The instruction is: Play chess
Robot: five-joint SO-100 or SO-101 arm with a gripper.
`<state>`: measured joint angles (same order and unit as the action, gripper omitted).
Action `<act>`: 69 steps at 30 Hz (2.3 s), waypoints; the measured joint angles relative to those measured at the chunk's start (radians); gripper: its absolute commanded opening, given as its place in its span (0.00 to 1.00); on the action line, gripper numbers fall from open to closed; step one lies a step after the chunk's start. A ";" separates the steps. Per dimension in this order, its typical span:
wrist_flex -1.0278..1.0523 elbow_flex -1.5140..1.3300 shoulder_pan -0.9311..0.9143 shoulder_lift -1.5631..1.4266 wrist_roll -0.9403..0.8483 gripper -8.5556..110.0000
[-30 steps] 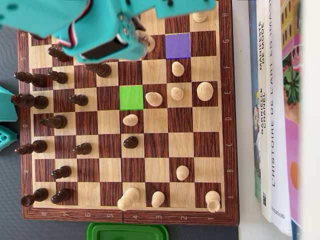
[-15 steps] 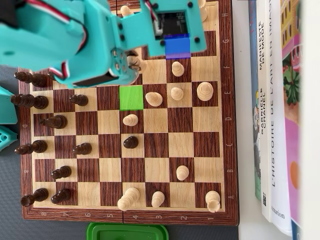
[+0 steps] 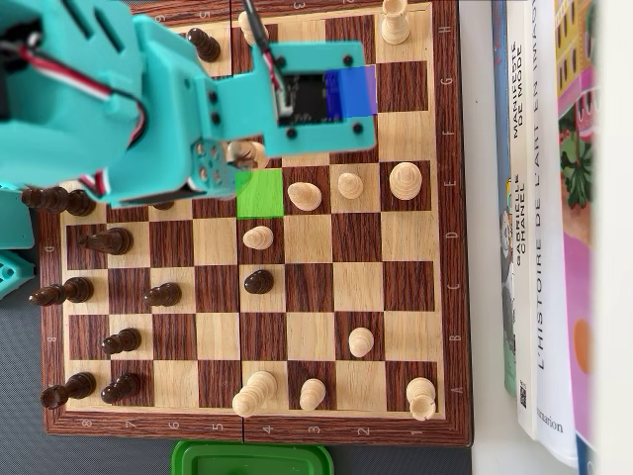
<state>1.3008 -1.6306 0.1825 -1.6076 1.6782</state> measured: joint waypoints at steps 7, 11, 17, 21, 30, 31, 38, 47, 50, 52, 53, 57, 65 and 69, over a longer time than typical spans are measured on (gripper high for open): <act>-0.048 -0.061 -0.034 -0.018 -0.028 0.12; -0.054 -0.075 -0.052 -0.018 -0.046 0.12; -0.054 -0.092 -0.075 -0.018 -0.061 0.12; -0.086 -0.115 -0.077 -0.018 -0.074 0.12; -0.104 -0.121 -0.077 -0.018 -0.075 0.12; -0.104 -0.121 -0.077 -0.018 -0.075 0.12; -0.106 -0.121 -0.077 -0.018 -0.075 0.12; -0.107 -0.123 -0.077 0.002 -0.075 0.12; -0.107 -0.123 -0.077 0.005 -0.075 0.12; -0.107 -0.123 -0.077 0.006 -0.075 0.12; -0.117 -0.123 -0.077 0.011 -0.075 0.12; -0.138 -0.123 -0.077 0.011 -0.075 0.12; -0.140 -0.123 -0.077 0.011 -0.075 0.12; -0.133 -0.123 -0.077 0.011 -0.075 0.12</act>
<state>1.1674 -1.7533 0.1058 -1.5969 1.6030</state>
